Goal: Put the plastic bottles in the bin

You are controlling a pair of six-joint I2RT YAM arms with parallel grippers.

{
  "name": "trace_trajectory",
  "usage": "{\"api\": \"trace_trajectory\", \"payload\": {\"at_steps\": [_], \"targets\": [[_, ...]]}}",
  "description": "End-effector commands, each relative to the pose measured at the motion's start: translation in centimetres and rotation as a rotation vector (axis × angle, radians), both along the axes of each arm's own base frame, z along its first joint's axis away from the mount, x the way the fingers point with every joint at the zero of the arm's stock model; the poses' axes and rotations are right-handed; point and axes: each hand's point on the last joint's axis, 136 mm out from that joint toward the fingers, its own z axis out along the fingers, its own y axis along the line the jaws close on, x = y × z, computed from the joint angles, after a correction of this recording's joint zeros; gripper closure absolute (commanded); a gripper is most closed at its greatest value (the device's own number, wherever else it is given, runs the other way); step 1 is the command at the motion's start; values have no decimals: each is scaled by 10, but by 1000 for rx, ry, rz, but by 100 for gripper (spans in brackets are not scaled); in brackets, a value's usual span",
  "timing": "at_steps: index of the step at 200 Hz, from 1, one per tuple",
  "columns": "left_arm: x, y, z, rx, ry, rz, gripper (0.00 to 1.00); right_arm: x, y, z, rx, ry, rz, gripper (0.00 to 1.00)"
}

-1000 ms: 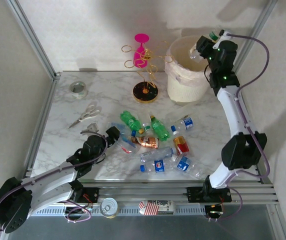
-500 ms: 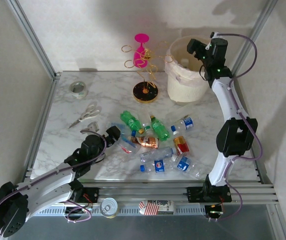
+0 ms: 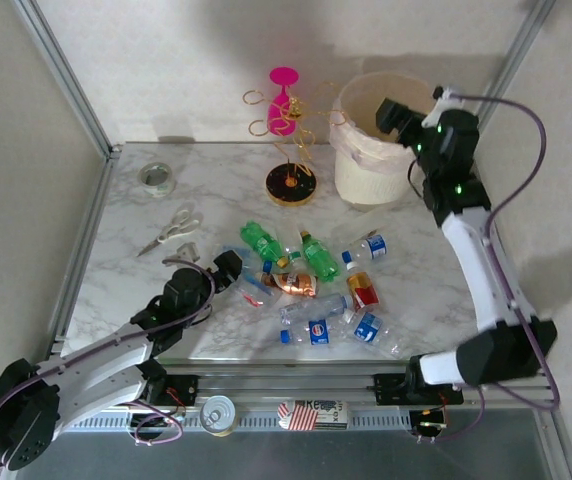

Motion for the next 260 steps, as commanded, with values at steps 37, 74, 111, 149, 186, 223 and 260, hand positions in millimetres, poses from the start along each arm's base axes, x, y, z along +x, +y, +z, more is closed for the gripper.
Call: {"api": "trace_trajectory", "payload": {"at_steps": [37, 74, 111, 149, 186, 223, 260], "targets": [[24, -35, 34, -40, -68, -95, 0, -79, 30, -112, 45, 220, 108, 1], [27, -50, 32, -44, -53, -135, 0, -113, 56, -196, 22, 469, 214, 1], [28, -59, 26, -30, -28, -162, 0, -128, 67, -249, -42, 651, 229, 1], [28, -60, 25, -24, -21, -166, 0, -142, 55, -284, -123, 796, 156, 4], [30, -60, 23, -22, -15, -154, 0, -164, 48, -323, -162, 925, 116, 11], [33, -64, 24, -26, -11, -163, 0, -174, 48, -352, -210, 995, 107, 13], [33, -65, 22, -32, -4, -162, 0, -167, 39, -370, -300, 1029, 51, 15]]}}
